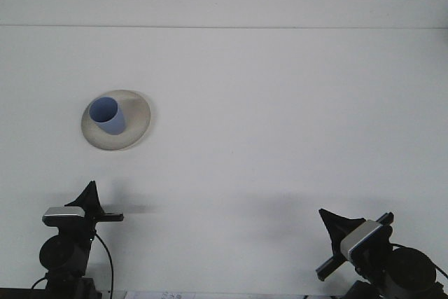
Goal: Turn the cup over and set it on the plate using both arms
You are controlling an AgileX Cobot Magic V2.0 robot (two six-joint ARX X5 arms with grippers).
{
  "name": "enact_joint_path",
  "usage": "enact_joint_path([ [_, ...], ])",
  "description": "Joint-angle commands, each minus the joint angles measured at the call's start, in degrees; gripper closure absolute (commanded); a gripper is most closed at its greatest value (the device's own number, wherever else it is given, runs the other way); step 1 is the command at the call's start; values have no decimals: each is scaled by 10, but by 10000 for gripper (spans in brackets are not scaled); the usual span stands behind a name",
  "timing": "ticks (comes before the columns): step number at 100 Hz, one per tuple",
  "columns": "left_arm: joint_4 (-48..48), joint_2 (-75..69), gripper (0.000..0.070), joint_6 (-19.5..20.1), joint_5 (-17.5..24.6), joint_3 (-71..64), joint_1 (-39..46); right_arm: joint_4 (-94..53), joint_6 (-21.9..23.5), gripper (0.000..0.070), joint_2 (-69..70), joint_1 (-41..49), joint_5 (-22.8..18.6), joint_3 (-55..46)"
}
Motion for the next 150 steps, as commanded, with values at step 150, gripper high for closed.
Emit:
enact_joint_path([
  [150, 5, -1, 685, 3, 0, -11, 1, 408, 12, 693, -160, -457, -116, -412],
])
